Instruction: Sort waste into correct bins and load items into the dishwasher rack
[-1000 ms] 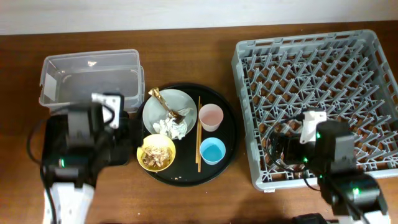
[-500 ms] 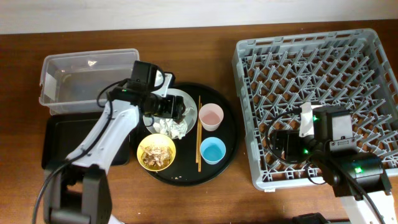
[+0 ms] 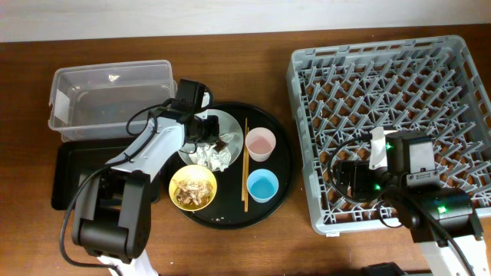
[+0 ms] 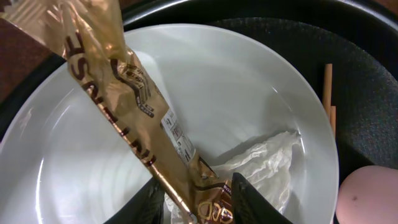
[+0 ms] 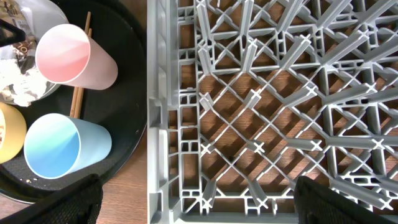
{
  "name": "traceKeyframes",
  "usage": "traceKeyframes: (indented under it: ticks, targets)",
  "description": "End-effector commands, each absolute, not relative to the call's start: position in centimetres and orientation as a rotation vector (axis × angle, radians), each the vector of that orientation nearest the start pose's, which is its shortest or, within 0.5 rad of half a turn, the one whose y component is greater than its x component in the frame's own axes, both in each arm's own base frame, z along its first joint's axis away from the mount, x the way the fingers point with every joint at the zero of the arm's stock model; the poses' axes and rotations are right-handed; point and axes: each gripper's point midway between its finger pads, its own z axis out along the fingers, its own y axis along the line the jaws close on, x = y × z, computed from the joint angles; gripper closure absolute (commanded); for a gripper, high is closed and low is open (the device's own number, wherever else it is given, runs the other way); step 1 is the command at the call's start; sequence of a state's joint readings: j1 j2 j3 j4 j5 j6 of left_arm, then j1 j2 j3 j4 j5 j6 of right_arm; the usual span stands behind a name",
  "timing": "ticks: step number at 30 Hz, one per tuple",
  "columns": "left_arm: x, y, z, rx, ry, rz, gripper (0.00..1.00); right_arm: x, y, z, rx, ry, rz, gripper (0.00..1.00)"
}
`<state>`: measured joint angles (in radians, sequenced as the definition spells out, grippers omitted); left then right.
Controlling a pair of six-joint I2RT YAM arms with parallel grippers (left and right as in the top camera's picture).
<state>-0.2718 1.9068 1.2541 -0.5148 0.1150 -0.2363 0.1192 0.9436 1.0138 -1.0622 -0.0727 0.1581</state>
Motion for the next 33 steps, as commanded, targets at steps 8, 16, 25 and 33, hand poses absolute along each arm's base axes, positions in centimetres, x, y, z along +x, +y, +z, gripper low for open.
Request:
traceKeyframes:
  ticks: [8, 16, 25, 33]
  targets:
    - [42.5, -13.3, 3.3, 0.065, 2.742, -0.257, 1.00, 23.9, 4.0, 20.7, 0.031, 2.547, 0.196, 0.01]
    - [46.1, -8.1, 20.2, -0.085, 2.338, -0.138, 1.00, 23.9, 4.0, 20.7, 0.031, 2.550, 0.195, 0.01]
    - [46.6, 0.6, 18.5, -0.305, 2.374, -0.098, 0.35, 23.6, 3.9, 20.5, 0.032, 2.564, 0.193, 0.01]
    - [35.0, -11.9, 9.2, 0.429, 2.817, -0.078, 0.18, 23.6, 3.9, 20.5, 0.032, 2.565, 0.194, 0.01]
